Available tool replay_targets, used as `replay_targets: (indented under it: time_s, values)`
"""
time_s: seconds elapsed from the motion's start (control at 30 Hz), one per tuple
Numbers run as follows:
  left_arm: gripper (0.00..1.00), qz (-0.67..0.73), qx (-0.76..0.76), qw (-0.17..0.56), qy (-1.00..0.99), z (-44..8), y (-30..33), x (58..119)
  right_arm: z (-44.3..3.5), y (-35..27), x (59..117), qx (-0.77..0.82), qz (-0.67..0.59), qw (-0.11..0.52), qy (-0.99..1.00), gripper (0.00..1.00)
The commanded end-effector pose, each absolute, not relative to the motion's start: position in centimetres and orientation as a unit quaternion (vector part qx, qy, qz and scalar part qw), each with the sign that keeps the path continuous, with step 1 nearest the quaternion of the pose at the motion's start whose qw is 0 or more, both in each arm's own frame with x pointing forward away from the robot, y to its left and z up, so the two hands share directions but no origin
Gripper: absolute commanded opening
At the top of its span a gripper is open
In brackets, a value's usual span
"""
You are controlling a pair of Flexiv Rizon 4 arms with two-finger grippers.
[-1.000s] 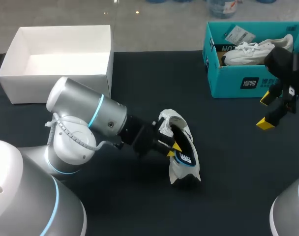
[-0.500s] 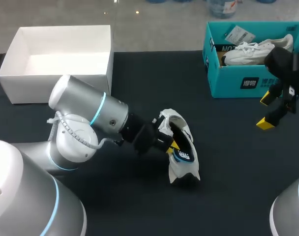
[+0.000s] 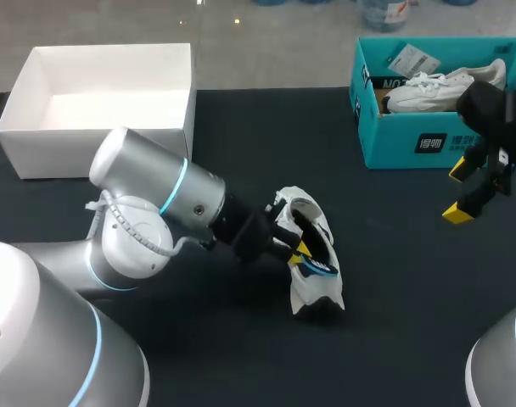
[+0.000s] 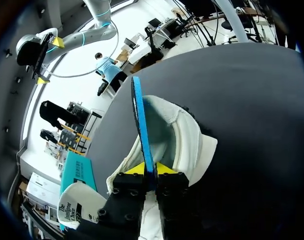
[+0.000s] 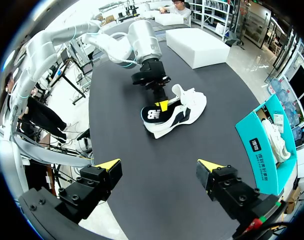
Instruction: Take the shoe out of the shoebox, open the shoe tongue, remove and reinsert the insole, then place the shoe into the shoebox
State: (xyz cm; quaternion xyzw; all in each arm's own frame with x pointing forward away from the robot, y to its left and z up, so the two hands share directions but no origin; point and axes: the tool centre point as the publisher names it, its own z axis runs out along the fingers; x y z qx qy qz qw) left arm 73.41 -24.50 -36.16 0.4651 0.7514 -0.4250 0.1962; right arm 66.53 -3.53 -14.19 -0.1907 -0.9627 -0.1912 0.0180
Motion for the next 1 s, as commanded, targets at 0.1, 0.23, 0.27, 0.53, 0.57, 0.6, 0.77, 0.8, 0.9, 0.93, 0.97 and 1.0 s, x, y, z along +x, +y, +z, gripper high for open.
replay_targets:
  time_s: [0.1, 0.23, 0.27, 0.53, 0.57, 0.6, 0.77, 0.8, 0.9, 0.93, 0.97, 1.0]
  values:
    - [0.38, -0.434, 0.456, 0.204, 0.750, -35.2, -24.2, 72.9, -14.2, -3.5, 66.7, -0.191, -0.190, 0.019, -0.963, 1.00]
    - [0.36, -0.439, 0.456, 0.205, 0.747, -34.8, -24.3, 72.3, -14.2, -3.5, 66.7, -0.191, -0.190, 0.019, -0.963, 1.00]
    - [0.36, -0.440, 0.456, 0.204, 0.746, -34.8, -24.3, 72.1, -14.2, -3.5, 66.7, -0.191, -0.190, 0.019, -0.963, 1.00]
    - [0.21, -0.447, 0.460, 0.197, 0.741, -34.9, -24.6, 71.0, -14.2, -3.5, 66.7, -0.191, -0.190, 0.019, -0.963, 1.00]
    - [0.13, -0.447, 0.460, 0.196, 0.741, -34.9, -24.7, 71.0, -14.2, -3.5, 66.7, -0.191, -0.190, 0.019, -0.963, 1.00]
    - [0.03, -0.447, 0.460, 0.196, 0.741, -34.9, -24.7, 70.9, -14.2, -3.5, 66.7, -0.191, -0.190, 0.019, -0.963, 1.00]
    - [0.00, -0.447, 0.462, 0.197, 0.740, -34.8, -24.8, 71.2, -14.2, -3.5, 66.7, -0.191, -0.190, 0.019, -0.963, 1.00]
    - [0.00, -0.446, 0.464, 0.198, 0.740, -34.7, -24.9, 71.3, -14.2, -3.5, 66.7, -0.191, -0.190, 0.019, -0.963, 1.00]
    - [0.00, -0.439, 0.471, 0.201, 0.738, -34.8, -24.9, 71.7, -14.2, -3.5, 66.7, -0.191, -0.190, 0.019, -0.963, 1.00]
    - [0.00, -0.436, 0.475, 0.202, 0.737, -34.9, -25.0, 71.8, -14.2, -3.5, 66.7, -0.191, -0.190, 0.019, -0.963, 1.00]
    - [0.00, -0.432, 0.479, 0.202, 0.737, -34.9, -25.0, 71.8, -14.2, -3.5, 66.7, -0.191, -0.190, 0.019, -0.963, 1.00]
    - [0.00, -0.434, 0.477, 0.200, 0.738, -35.1, -24.9, 71.9, -14.2, -3.5, 66.7, -0.191, -0.190, 0.019, -0.963, 1.00]
